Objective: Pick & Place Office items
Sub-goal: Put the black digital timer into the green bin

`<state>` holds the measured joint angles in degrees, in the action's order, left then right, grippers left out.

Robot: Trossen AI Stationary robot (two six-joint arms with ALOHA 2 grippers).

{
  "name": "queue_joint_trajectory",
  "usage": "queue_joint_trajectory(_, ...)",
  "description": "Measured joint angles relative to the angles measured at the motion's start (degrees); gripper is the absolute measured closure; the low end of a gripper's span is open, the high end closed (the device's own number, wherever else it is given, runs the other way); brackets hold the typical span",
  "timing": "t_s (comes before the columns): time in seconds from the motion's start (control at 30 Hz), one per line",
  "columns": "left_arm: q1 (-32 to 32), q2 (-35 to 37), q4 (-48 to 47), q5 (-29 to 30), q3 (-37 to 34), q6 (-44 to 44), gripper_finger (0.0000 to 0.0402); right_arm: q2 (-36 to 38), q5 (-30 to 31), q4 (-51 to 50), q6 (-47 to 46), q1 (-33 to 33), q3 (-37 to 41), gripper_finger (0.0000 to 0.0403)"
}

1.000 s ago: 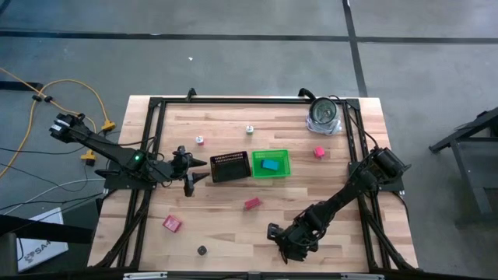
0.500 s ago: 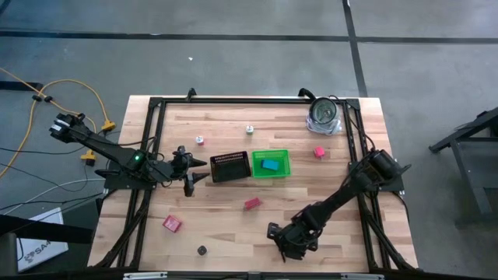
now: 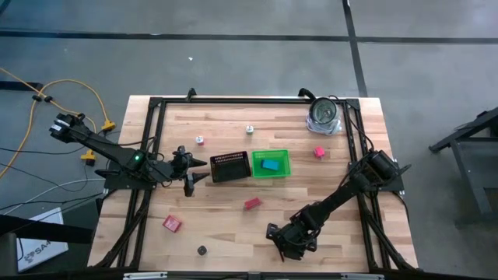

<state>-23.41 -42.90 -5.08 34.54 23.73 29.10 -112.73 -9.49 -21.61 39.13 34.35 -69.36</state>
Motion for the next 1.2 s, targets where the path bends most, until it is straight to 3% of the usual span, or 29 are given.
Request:
queue_joint_trajectory(0.2,0.0,0.0,0.0,0.0,0.0,0.0,0.0198,0.0,0.1,0.0,0.1,0.0,0.0,0.0182)
queue_joint_trajectory(0.63,0.0,0.0,0.0,0.0,0.0,0.0,0.0198,0.0,-0.5,-0.1,-0.1,0.0,0.0,0.0243)
queue_joint_trajectory(1.2,0.0,0.0,0.0,0.0,0.0,0.0,0.0198,0.0,-1.0,0.0,-0.3,0.0,0.0,0.0251)
